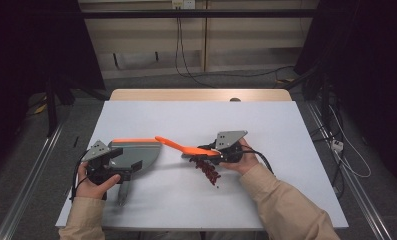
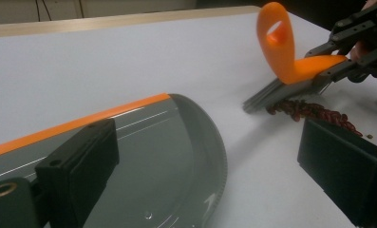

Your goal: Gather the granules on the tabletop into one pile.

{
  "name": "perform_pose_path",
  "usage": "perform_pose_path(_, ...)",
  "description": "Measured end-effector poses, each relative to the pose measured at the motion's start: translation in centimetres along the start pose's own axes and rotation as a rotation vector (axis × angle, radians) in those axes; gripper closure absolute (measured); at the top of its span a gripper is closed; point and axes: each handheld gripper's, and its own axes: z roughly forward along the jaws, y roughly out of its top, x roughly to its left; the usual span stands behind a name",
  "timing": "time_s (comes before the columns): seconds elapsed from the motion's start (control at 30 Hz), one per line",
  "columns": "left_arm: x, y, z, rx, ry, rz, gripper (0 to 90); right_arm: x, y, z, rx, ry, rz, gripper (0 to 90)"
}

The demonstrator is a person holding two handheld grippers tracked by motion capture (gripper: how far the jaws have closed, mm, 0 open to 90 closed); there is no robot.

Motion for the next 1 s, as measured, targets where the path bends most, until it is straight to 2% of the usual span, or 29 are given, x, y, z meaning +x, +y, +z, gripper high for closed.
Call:
perform_pose_path(0.57,-0.2,0.0,0.2,0.006,-0.003,0.009,6.3,2.0,0.0,-0.9,-0.015,0.036,0.011,71.2)
perform_pose_path(1.0,-0.3,0.1,0.2,0.006,-0.004,0.012,6.3,3.0,0.4,-0.8,-0.022,0.029,0.008,71.3)
